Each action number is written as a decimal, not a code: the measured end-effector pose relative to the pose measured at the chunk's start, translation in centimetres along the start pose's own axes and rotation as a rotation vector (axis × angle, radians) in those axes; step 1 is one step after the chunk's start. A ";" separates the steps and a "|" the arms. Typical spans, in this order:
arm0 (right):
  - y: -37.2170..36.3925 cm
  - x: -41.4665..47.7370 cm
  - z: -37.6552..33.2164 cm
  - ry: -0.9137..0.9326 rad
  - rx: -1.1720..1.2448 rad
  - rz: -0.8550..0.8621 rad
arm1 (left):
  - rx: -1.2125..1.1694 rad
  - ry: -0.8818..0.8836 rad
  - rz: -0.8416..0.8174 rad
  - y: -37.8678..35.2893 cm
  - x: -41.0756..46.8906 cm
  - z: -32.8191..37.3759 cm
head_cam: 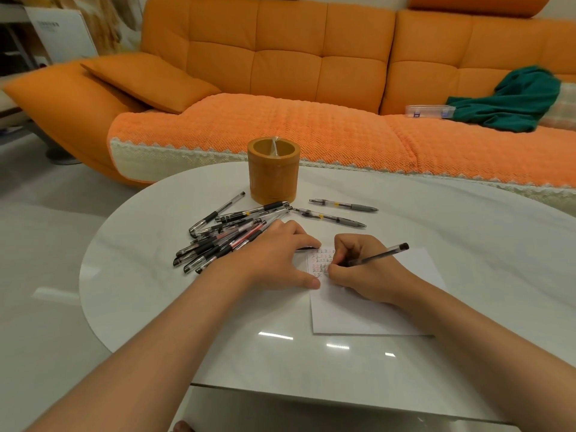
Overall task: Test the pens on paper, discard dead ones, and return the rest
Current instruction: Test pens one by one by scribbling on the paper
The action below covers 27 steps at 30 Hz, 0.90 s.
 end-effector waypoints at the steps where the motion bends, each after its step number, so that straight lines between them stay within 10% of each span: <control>1: 0.0 0.0 0.0 0.002 0.009 0.000 | 0.000 0.000 0.002 0.0 0.0 0.0; 27: -0.6 -0.4 -0.4 -0.016 0.014 -0.059 | -0.001 0.000 0.002 0.1 0.2 0.1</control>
Point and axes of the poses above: each hand's wrist, its own x-axis towards the middle knuckle, its own y-axis out of the back of the hand, z = x × y, the point moved 9 cm from there along x, towards the middle knuckle, and after that the axes turned 12 degrees about x, right-handed, at the moved point
